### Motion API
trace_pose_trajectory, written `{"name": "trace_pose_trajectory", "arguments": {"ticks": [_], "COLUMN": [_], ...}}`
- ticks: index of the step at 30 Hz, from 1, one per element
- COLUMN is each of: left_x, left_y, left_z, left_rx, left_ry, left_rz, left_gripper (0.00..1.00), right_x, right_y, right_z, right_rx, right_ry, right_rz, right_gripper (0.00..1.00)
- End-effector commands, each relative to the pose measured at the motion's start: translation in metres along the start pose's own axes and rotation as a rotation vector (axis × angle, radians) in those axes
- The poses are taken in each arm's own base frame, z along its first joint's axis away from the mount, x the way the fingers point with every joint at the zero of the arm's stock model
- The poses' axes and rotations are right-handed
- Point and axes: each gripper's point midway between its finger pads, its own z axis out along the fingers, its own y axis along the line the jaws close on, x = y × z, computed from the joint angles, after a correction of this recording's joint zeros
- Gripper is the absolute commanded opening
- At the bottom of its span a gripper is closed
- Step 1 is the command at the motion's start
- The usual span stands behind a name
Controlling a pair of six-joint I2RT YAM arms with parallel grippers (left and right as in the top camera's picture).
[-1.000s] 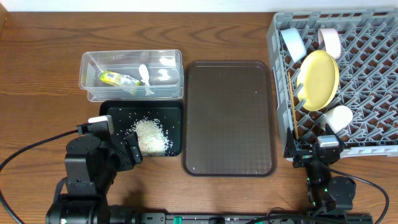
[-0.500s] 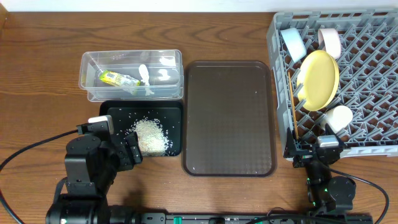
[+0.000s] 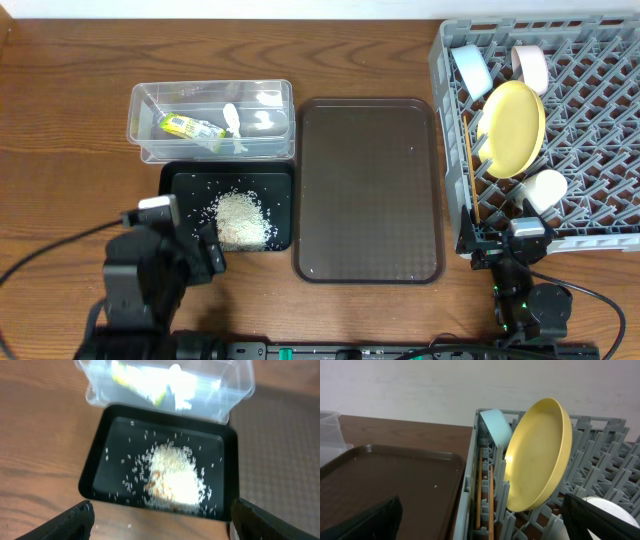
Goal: Sort waste into correct bins and load items into the dishwasher rack
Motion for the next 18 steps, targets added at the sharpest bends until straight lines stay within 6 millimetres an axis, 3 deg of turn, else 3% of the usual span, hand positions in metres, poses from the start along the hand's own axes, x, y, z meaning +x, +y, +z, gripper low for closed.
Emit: {"name": "trace_pose_trajectory", "arguments": {"ticks": [1, 7, 13, 18], "left_x": [0.005, 0.016, -0.002, -0.019], "left_y": [0.007, 0.011, 0.006, 0.002], "left_z": [-0.005, 0.024, 0.050, 0.056], "left_rx": [-0.014, 0.009, 0.064, 0.103], "left_ry": [-0.075, -0.249, -0.512, -0.693], "left_rz": [0.019, 0.008, -0.004, -0.011], "left_gripper": [0.89, 0.89, 0.89, 0.89], "right_x": [0.000, 0.000, 0.000, 0.000], "right_y": [-0.001, -0.001, -0.001, -0.001], "right_z": [0.000, 0.000, 0.000, 0.000], "right_rx": [-0.001, -0.001, -0.001, -0.001], "right_ry": [-0.002, -0.002, -0.002, -0.002], "right_rz": [-0.015, -0.015, -0.015, -0.015], "right_gripper": [0.99, 0.99, 0.99, 0.99]}}
